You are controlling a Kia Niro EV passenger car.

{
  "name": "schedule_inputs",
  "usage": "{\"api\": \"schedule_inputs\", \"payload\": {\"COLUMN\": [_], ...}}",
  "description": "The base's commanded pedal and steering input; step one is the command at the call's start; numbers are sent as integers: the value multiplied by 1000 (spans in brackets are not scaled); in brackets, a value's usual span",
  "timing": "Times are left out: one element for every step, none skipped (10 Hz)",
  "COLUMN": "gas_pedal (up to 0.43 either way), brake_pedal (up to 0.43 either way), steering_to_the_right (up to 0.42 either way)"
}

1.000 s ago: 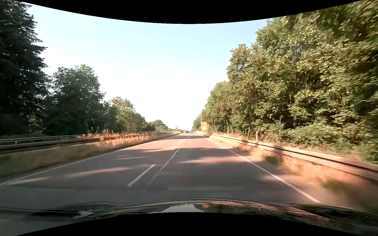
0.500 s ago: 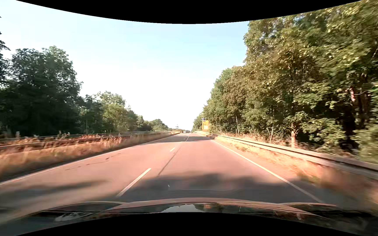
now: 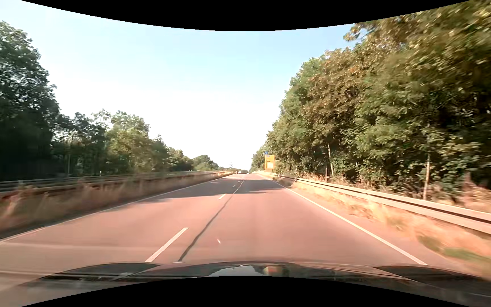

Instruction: Follow the waypoints while adhering to traffic rules and regulations

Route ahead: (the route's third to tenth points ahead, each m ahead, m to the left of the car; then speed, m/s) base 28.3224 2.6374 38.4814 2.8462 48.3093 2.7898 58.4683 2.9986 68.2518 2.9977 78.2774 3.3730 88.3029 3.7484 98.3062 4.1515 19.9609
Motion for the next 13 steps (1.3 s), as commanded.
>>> {"api": "schedule_inputs", "payload": {"gas_pedal": [220,220,220,220,220,220,220,220,220,220,220,220,220], "brake_pedal": [0,0,0,0,0,0,0,0,0,0,0,0,0], "steering_to_the_right": [-1,-1,-1,-1,-1,-1,-1,-1,-1,-1,-1,-1,-1]}}
